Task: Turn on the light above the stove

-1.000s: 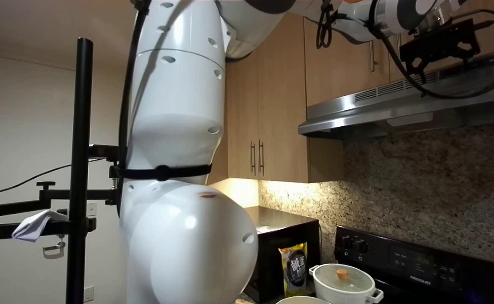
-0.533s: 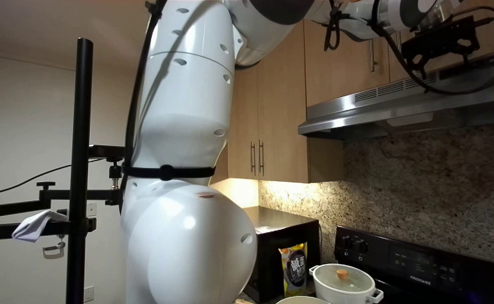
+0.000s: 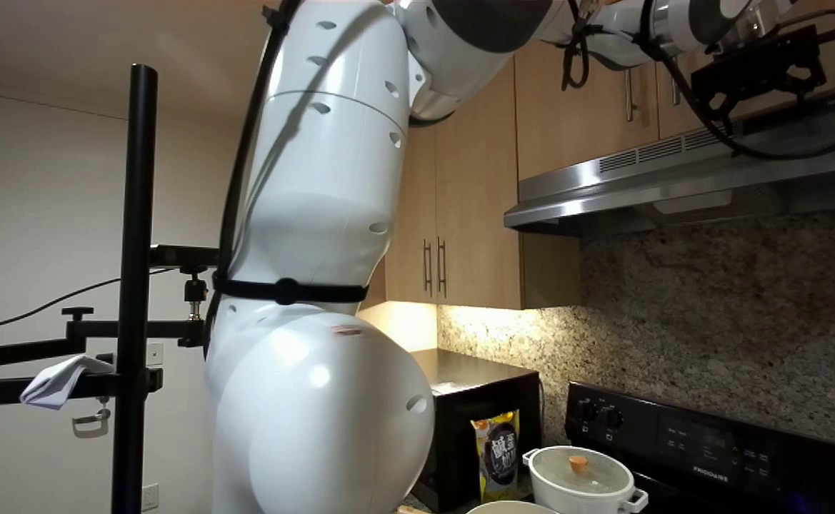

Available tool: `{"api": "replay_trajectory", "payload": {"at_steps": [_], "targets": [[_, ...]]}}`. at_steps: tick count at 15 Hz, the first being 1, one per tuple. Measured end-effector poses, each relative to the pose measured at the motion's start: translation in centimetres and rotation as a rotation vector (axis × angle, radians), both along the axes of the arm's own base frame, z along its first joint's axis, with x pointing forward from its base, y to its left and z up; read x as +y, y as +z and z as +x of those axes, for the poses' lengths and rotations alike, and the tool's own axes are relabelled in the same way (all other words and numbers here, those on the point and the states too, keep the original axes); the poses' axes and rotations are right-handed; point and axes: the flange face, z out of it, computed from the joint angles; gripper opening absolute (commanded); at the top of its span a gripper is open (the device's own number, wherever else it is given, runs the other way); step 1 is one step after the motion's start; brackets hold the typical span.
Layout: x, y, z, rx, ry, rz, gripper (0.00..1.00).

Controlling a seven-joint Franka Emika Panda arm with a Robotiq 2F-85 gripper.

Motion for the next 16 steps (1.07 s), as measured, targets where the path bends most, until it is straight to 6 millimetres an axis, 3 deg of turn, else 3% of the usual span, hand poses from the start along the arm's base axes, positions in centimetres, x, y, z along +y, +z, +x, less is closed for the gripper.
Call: {"api": "replay_trajectory", "payload": {"at_steps": [11, 16], "targets": [[0.0, 0.4, 0.5, 0.043, 0.015, -0.001, 1.00], [1.6, 0.1, 1.0, 0.081, 0.054, 0.012, 1.00]]}}
